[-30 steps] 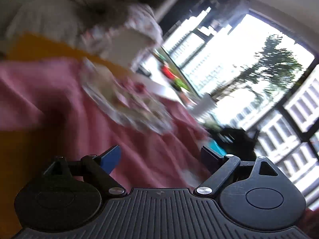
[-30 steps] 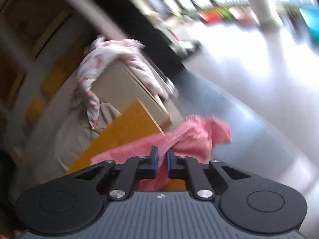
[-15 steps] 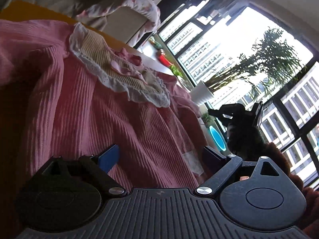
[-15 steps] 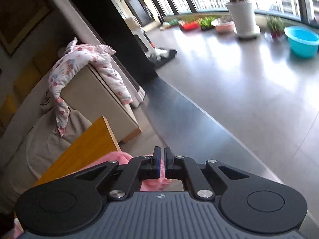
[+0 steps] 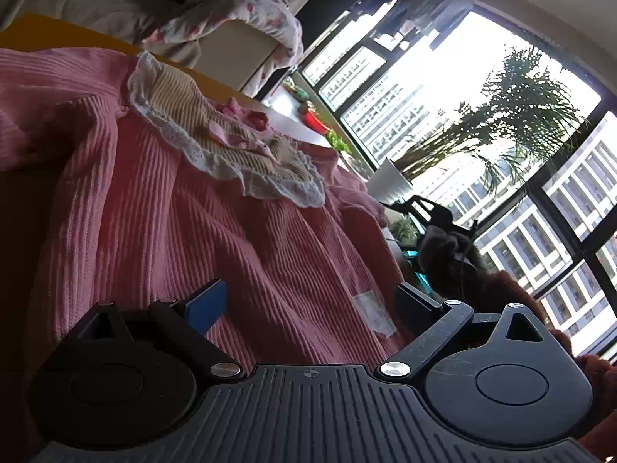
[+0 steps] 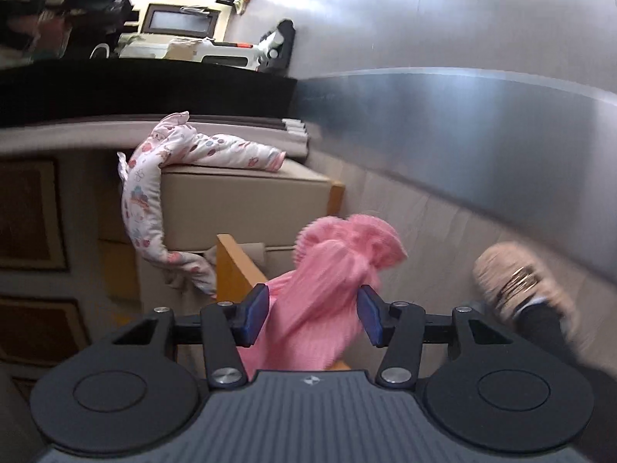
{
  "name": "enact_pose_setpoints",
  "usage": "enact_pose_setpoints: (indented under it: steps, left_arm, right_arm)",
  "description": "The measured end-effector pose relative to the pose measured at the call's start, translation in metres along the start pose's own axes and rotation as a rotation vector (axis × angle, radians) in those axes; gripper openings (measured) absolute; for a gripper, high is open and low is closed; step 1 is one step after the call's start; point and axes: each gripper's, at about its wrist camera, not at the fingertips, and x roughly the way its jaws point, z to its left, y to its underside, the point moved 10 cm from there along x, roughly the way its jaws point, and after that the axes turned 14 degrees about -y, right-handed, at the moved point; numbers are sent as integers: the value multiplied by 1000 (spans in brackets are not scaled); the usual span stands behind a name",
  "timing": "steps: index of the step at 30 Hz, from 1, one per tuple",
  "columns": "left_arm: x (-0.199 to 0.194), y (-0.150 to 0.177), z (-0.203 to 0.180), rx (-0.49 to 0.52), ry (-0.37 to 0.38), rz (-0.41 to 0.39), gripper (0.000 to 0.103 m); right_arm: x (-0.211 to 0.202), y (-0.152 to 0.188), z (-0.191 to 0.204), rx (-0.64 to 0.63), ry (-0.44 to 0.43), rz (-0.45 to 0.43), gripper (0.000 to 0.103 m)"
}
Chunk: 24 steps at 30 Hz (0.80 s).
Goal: Fold clothes
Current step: 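Fold the held sleeve across the top's body with the right gripper and release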
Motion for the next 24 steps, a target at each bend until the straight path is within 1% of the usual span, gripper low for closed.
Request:
enact_pose_setpoints:
  steps: [1, 2, 3, 4, 7, 8, 11, 13, 15, 18, 21, 22, 23, 24]
  left_arm:
    - [-1, 0, 1, -8, 0, 5, 97]
    - [-2, 0, 2, -18, 1, 14, 97]
    - [-3, 0, 2, -29, 4, 23, 98]
    - [-5, 1, 3, -39, 7, 31, 99]
    - [-12, 3, 7, -55, 6, 44, 100]
    - [-14, 4, 9, -57, 8, 43, 100]
    - [-16, 5, 10, -47, 18, 37, 100]
    - [-15, 5, 8, -40, 18, 34, 101]
    - [-14, 5, 6, -34, 15, 27, 103]
    - [-15, 7, 5, -28, 18, 11, 103]
    - [-16, 7, 6, -30, 23, 1, 103]
    - [-16, 7, 5, -32, 24, -1, 103]
    - [-17, 6, 5, -33, 27, -3, 103]
    - [-17, 6, 6, -35, 29, -5, 103]
  right_arm:
    - [6, 1, 1, 2, -12, -5, 49]
    - [11, 1, 6, -28, -21, -8, 43]
    - [16, 2, 11, -58, -30, -11, 23]
    - [20, 2, 17, -89, -39, -14, 16]
    - [17, 12, 62, -237, -118, -14, 10]
    - [16, 15, 77, -286, -145, -14, 9]
    - [2, 54, 152, -511, -286, 36, 8]
    - [-1, 100, 200, -725, -332, 102, 8]
    - [2, 151, 232, -901, -355, 184, 8]
    - [20, 225, 246, -1052, -372, 320, 8]
    - [47, 290, 233, -1183, -341, 428, 9]
    - [56, 314, 225, -1230, -338, 470, 14]
    - [56, 331, 224, -1237, -372, 511, 17]
    - [55, 348, 223, -1242, -408, 551, 28]
